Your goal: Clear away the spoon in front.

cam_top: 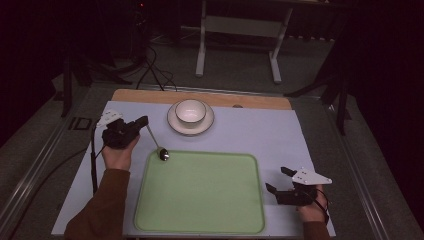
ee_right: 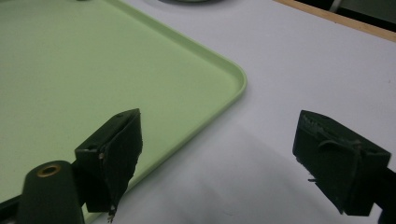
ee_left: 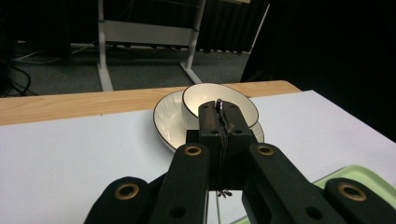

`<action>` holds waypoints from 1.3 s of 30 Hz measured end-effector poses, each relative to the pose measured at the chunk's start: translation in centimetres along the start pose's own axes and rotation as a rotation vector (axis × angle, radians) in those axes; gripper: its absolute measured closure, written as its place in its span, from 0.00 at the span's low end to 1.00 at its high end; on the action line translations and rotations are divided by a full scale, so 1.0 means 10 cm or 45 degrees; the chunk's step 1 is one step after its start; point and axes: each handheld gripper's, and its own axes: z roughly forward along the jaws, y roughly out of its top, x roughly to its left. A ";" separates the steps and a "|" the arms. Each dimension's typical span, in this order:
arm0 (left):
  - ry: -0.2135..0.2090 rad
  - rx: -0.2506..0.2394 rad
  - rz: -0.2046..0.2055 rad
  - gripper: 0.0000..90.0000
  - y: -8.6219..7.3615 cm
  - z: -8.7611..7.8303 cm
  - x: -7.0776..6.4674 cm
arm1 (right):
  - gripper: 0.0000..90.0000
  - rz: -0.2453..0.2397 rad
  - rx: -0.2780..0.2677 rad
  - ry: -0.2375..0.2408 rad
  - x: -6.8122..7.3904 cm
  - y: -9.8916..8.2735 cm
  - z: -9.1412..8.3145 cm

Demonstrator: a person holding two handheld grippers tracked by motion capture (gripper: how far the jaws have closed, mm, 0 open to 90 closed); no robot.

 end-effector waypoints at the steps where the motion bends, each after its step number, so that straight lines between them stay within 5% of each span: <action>1: -0.006 0.004 0.003 0.99 0.01 -0.03 0.00 | 0.17 -0.001 0.001 0.000 0.00 0.00 0.00; 39: -0.121 0.061 0.071 0.99 -0.05 -0.48 -0.15 | 0.17 -0.002 -0.012 -0.001 0.00 0.00 -0.01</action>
